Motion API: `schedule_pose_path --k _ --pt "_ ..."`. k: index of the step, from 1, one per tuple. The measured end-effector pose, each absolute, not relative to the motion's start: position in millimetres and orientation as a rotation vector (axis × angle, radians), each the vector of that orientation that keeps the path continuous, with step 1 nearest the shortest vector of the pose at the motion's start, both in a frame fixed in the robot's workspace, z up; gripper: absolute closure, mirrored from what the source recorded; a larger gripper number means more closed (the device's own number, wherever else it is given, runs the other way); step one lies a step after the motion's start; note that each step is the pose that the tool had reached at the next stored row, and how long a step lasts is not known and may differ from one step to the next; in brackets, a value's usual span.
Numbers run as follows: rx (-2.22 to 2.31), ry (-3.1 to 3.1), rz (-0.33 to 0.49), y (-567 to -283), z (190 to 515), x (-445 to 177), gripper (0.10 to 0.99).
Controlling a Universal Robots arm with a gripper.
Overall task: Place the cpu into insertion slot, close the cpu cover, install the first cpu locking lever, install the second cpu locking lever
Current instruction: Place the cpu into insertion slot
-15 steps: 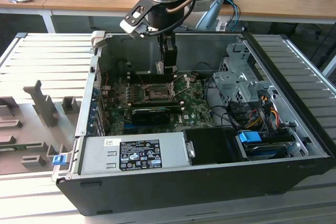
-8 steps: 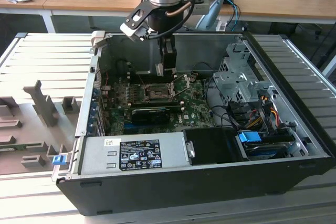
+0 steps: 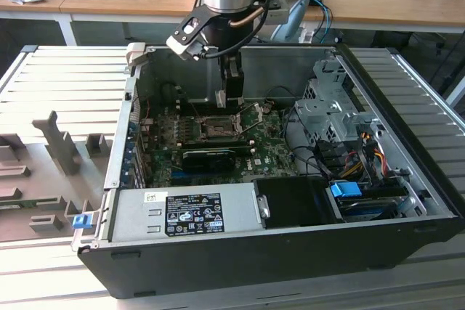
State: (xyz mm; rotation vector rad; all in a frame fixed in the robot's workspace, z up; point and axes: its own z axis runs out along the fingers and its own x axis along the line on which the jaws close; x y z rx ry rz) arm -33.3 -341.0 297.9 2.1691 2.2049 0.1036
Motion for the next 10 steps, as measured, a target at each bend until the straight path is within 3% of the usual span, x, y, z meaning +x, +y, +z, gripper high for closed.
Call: schedule_pose_path --k 10 --pt "2.172 2.203 0.104 -340.8 288.6 -35.4 0.557"
